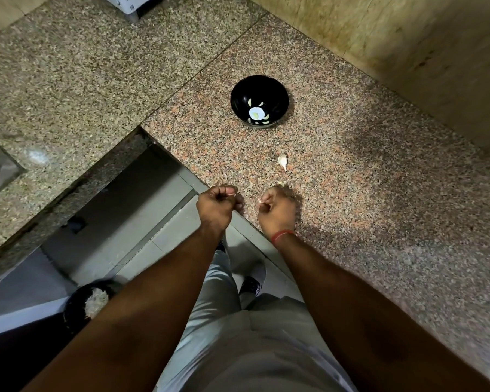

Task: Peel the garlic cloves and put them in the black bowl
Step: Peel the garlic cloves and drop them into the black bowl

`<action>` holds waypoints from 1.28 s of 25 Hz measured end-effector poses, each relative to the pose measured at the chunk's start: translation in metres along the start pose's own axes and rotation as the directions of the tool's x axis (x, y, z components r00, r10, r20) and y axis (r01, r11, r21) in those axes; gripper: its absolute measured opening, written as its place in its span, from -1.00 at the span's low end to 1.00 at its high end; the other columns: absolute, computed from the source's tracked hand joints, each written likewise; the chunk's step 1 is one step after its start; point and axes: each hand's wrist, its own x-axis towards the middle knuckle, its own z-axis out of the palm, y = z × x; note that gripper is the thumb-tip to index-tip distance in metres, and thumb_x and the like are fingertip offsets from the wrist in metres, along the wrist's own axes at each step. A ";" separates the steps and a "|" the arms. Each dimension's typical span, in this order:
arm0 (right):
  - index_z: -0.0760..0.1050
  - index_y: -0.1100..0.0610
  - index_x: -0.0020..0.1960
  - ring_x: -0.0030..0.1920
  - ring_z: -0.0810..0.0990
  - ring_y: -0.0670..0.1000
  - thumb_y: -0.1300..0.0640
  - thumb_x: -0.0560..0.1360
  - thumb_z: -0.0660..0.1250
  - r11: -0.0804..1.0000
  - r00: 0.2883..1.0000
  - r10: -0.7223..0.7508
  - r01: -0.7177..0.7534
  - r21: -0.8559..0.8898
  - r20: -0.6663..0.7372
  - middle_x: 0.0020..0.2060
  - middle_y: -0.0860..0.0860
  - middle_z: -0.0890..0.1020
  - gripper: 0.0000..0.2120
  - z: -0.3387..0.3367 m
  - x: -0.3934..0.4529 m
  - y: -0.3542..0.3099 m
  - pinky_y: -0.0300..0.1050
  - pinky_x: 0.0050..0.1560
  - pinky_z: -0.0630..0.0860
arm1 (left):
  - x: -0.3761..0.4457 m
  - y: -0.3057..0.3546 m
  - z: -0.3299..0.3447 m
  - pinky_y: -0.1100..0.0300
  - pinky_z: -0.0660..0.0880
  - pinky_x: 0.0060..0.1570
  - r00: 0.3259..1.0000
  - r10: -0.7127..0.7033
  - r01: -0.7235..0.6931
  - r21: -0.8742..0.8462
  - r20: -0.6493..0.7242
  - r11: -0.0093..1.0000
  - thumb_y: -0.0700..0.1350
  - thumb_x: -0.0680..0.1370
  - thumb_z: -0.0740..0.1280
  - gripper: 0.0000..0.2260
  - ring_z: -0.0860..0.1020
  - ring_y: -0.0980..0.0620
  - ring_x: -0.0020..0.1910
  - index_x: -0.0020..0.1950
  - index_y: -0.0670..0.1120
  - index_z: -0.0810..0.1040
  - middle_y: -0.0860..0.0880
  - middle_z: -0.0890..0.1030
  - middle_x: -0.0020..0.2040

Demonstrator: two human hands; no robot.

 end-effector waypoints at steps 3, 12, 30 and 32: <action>0.48 0.14 -0.10 -0.11 0.68 0.00 0.46 0.43 0.47 0.870 0.960 0.280 -0.253 0.423 0.000 -0.13 0.09 0.67 -0.72 -0.004 0.003 -0.002 -0.19 -0.09 0.67 | -0.008 -0.002 -0.008 0.10 0.65 -0.31 0.999 0.001 -0.002 -0.014 -0.041 1.000 -0.52 0.53 0.34 -0.84 0.65 -0.09 -0.33 -0.09 -0.30 0.61 -0.23 0.64 -0.24; 0.36 0.08 -0.17 -0.33 0.54 -0.02 0.50 0.49 0.40 0.713 0.909 0.197 -0.390 0.583 0.366 -0.29 0.07 0.57 -0.63 0.081 -0.038 -0.040 -0.16 -0.27 0.60 | -0.022 -0.002 -0.098 0.13 0.64 -0.28 0.982 -0.044 0.021 -0.127 -0.182 0.992 -0.52 0.52 0.33 -0.88 0.67 -0.08 -0.32 -0.02 -0.38 0.60 -0.21 0.61 -0.26; 0.58 0.33 -0.09 -0.32 0.65 0.03 0.58 0.43 0.40 0.923 0.512 0.093 -0.366 0.119 0.854 -0.31 0.13 0.68 -0.80 0.514 -0.261 -0.089 -0.14 -0.22 0.66 | -0.059 -0.200 -0.552 -0.03 0.66 0.09 0.641 -0.399 0.004 -0.516 -0.656 0.856 -0.46 0.50 0.40 -0.90 0.71 -0.24 -0.07 -0.05 -0.32 0.67 -0.32 0.70 -0.12; 0.58 0.40 -0.01 -0.37 0.66 0.02 0.62 0.42 0.32 0.926 0.474 0.085 -0.361 0.106 0.876 -0.37 0.12 0.68 -0.77 0.570 -0.268 -0.063 -0.14 -0.27 0.65 | -0.038 -0.248 -0.582 -0.16 0.63 0.13 0.593 -0.460 -0.010 -0.578 -0.660 0.816 -0.46 0.47 0.42 -0.87 0.69 -0.32 -0.01 -0.09 -0.28 0.69 -0.34 0.70 -0.10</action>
